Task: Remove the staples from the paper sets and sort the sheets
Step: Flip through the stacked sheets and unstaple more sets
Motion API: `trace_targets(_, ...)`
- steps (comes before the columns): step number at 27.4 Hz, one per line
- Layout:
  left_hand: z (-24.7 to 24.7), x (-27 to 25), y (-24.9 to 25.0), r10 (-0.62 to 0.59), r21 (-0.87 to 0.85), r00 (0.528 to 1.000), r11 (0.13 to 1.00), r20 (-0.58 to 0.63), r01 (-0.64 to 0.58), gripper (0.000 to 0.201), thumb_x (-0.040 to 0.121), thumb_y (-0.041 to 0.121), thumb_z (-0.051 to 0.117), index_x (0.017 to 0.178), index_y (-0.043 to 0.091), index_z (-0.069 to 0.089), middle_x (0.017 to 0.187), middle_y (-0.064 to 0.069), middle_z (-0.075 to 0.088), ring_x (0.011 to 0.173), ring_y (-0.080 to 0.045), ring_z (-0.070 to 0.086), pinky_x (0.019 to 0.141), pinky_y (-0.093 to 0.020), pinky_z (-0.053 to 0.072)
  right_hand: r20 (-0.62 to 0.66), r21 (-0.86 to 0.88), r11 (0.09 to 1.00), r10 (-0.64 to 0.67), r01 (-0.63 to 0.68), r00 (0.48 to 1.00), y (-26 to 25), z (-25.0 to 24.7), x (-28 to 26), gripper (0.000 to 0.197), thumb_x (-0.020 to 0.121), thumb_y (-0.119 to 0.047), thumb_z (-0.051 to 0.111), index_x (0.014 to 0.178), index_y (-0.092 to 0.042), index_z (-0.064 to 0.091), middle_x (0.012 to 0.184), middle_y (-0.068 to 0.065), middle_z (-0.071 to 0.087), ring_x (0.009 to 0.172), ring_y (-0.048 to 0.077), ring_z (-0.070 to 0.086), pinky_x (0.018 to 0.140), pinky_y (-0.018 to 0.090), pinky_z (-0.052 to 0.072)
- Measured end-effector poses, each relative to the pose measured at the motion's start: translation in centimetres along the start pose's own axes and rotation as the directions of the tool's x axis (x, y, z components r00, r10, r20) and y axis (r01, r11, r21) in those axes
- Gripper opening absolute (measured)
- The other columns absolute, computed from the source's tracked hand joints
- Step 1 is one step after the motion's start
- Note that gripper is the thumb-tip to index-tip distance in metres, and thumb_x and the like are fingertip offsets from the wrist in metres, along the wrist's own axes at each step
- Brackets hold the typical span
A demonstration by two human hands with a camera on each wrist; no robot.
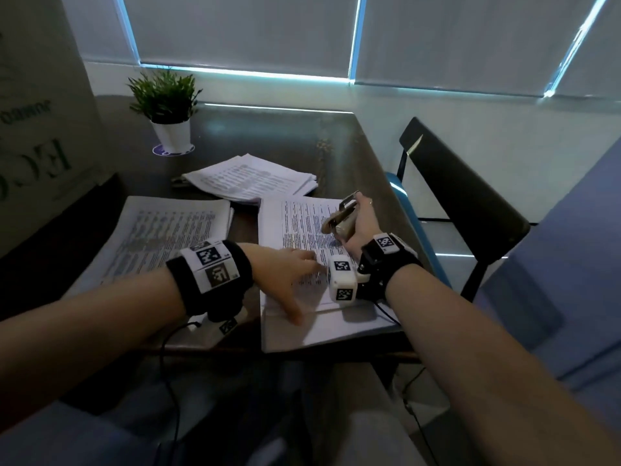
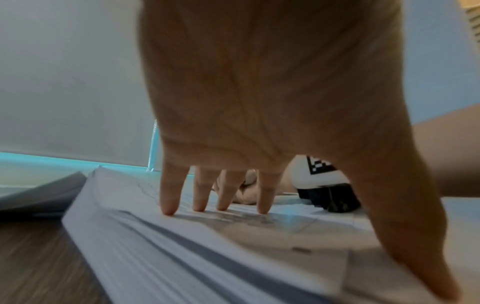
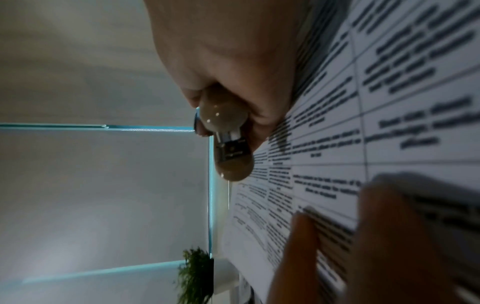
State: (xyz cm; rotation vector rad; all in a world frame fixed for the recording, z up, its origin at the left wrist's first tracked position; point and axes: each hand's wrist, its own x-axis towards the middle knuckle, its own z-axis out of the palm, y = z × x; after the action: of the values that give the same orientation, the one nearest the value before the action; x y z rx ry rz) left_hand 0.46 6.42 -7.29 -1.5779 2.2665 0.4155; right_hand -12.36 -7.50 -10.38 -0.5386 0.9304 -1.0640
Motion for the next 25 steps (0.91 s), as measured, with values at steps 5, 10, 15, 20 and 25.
trace_targets(5,0.3,0.2,-0.5,0.070,-0.051,0.997,0.996,-0.040,-0.072,0.088,0.076,0.052,0.070,0.148,0.028,0.025,0.145,0.005,0.030,0.132,-0.017,0.035,0.111,-0.036,0.032,0.063,0.098,0.995,0.026,-0.032,0.998,0.1,-1.1,-0.5,0.041,0.099,-0.046,0.051,0.081,-0.009,0.048,0.058,0.010,0.057,0.057,0.022,0.057,0.063,0.031,0.050)
trace_targets(10,-1.0,-0.9,-0.6,0.146,-0.127,0.985,0.979,-0.096,-0.157,0.052,0.087,0.025,0.061,0.138,0.028,0.049,0.136,0.006,0.052,0.120,-0.010,0.048,0.106,-0.031,0.037,0.100,0.183,0.977,0.089,-0.106,0.991,-0.1,-2.1,-0.2,0.039,0.093,-0.046,0.061,0.092,-0.009,0.051,0.075,0.009,0.056,0.066,0.019,0.058,0.059,0.029,0.055)
trace_targets(15,-0.6,-1.6,-2.0,-0.094,-0.224,0.834,0.974,-0.544,-0.036,0.047,0.080,0.036,0.072,0.122,0.021,0.056,0.111,0.005,0.051,0.100,-0.011,0.052,0.084,-0.027,0.045,0.147,0.221,0.968,0.088,-0.119,0.985,0.1,-2.5,-0.1,0.041,0.092,-0.047,0.063,0.097,-0.007,0.051,0.078,0.010,0.058,0.070,0.020,0.059,0.059,0.031,0.058)
trace_targets(20,1.2,0.3,-2.5,-0.496,-0.977,0.855,0.207,-0.152,-0.053,0.033,0.095,0.019,0.054,0.122,0.008,0.039,0.093,-0.012,0.059,0.075,-0.024,0.064,0.061,-0.032,0.057,0.192,0.261,0.957,0.077,-0.126,0.978,0.3,-3.4,0.3,0.041,0.092,-0.048,0.063,0.099,-0.009,0.051,0.074,0.012,0.062,0.069,0.022,0.061,0.067,0.035,0.056)
trace_targets(25,-0.1,2.5,-3.9,-0.646,-0.981,0.759,-0.082,-0.081,-0.175,0.031,0.094,0.000,0.046,0.124,-0.006,0.051,0.117,-0.023,0.061,0.086,-0.032,0.063,0.083,-0.045,0.051,0.161,0.155,0.983,0.077,-0.102,0.984,-0.8,-2.6,-1.1,0.032,0.090,-0.038,0.068,0.087,-0.008,0.055,0.073,0.009,0.061,0.069,0.018,0.059,0.075,0.033,0.052)
